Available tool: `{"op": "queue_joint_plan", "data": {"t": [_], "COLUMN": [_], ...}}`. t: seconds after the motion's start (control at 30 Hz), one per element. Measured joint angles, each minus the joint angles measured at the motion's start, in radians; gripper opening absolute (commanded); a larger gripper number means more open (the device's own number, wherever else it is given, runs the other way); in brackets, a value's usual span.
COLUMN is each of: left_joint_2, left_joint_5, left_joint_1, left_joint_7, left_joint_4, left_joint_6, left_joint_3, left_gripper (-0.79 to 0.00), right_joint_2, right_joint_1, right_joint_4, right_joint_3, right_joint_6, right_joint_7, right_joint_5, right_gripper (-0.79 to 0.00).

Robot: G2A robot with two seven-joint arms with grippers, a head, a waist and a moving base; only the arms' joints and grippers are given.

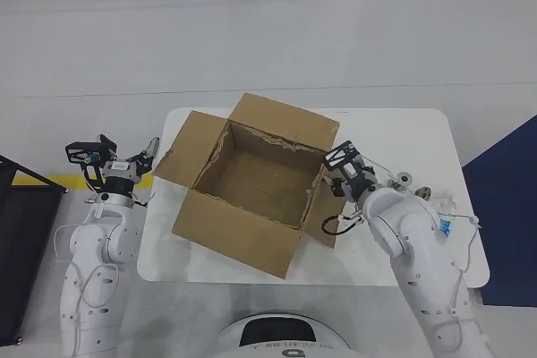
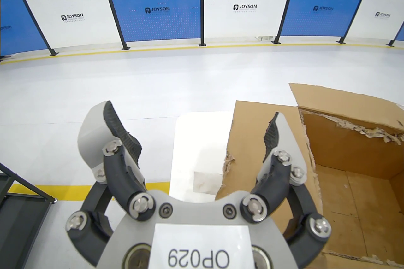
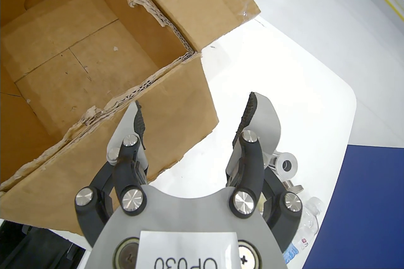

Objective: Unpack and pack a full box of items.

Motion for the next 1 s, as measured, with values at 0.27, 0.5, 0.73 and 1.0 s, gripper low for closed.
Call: {"op": "queue_joint_plan", "data": {"t": [0.27, 0.5, 0.73, 1.0], "left_joint_2": [0.000, 0.000, 0.000, 0.000], "left_joint_5": [0.000, 0.000, 0.000, 0.000], "left_joint_1": [0.000, 0.000, 0.000, 0.000], "left_joint_7": [0.000, 0.000, 0.000, 0.000], "left_joint_4": [0.000, 0.000, 0.000, 0.000], "left_joint_6": [0.000, 0.000, 0.000, 0.000], "left_joint_3": [0.000, 0.000, 0.000, 0.000], "left_gripper": [0.000, 0.000, 0.000, 0.000], "right_joint_2": [0.006, 0.016, 0.015, 0.032], "right_joint_1": [-0.073, -0.261, -0.253, -0.281], "right_joint_4": [-0.055, -0.175, -0.160, 0.019], "right_joint_3": [0.099, 0.261, 0.260, 0.385], "right_joint_6": [0.066, 0.063, 0.071, 0.006], "right_joint_7": [-0.051, -0.203, -0.192, -0.131], "right_joint_5": [0.042, 0.140, 0.128, 0.074], "right_gripper": [0.000, 0.000, 0.000, -0.022]}}
